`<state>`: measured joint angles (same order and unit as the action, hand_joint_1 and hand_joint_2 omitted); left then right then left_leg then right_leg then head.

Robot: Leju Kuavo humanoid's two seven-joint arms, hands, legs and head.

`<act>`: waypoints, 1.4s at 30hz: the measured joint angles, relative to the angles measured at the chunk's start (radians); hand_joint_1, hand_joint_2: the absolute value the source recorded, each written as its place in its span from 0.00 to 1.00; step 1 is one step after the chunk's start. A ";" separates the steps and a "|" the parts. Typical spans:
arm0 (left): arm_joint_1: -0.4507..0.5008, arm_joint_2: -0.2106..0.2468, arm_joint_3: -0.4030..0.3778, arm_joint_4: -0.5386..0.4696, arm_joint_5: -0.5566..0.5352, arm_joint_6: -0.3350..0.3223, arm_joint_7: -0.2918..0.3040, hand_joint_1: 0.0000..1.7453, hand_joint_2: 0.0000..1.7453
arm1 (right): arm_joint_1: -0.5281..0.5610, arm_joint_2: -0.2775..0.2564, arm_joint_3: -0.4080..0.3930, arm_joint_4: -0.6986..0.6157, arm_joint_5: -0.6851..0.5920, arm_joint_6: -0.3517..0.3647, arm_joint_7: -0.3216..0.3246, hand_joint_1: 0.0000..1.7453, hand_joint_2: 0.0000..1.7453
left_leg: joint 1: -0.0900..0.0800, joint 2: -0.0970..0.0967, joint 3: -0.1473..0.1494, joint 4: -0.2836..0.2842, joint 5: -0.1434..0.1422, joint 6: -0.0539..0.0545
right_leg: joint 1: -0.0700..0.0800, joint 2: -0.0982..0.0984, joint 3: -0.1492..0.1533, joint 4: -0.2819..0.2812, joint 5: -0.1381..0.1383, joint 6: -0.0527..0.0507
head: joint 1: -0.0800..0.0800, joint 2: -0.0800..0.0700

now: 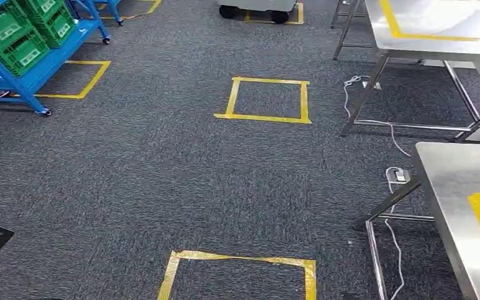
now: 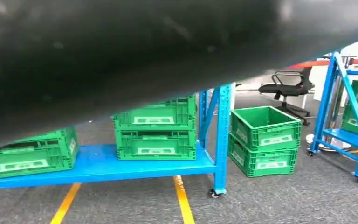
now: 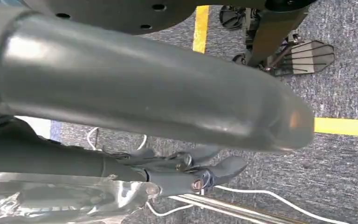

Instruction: Take the parts from the cabinet and place them on the table.

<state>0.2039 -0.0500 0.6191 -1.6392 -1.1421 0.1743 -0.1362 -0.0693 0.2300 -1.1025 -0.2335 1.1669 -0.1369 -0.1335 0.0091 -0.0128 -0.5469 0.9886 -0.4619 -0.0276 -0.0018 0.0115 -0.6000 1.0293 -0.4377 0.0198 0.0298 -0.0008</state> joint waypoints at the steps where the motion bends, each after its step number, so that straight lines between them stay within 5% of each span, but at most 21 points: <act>1: 0.000 0.000 0.000 0.000 0.001 -0.001 0.000 0.00 0.00 | 0.000 0.000 0.000 0.000 0.000 0.000 0.000 0.00 0.00 | 0.000 0.000 0.000 0.000 0.000 0.000 | 0.000 0.000 0.000 0.000 0.000 0.000 | 0.000 0.000; 36: -0.007 0.000 0.005 0.000 0.007 -0.005 0.000 0.00 0.00 | 0.000 0.000 0.000 0.000 0.002 0.000 0.000 0.00 0.00 | 0.000 0.000 0.000 0.000 0.000 0.000 | 0.000 0.000 0.000 0.000 0.000 0.000 | 0.000 0.000; 42: -0.008 0.000 0.006 0.000 0.010 -0.007 0.000 0.00 0.00 | 0.000 0.000 0.000 0.000 0.002 0.001 0.000 0.00 0.00 | -0.008 0.000 0.000 0.002 -0.002 0.008 | -0.009 0.000 0.000 -0.002 0.001 0.010 | 0.000 0.000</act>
<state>0.1959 -0.0496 0.6252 -1.6388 -1.1322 0.1671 -0.1362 -0.0692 0.2300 -1.1025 -0.2335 1.1692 -0.1362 -0.1339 0.0015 -0.0128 -0.5473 0.9904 -0.4637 -0.0196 -0.0107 0.0116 -0.5996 1.0275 -0.4365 0.0300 0.0298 -0.0008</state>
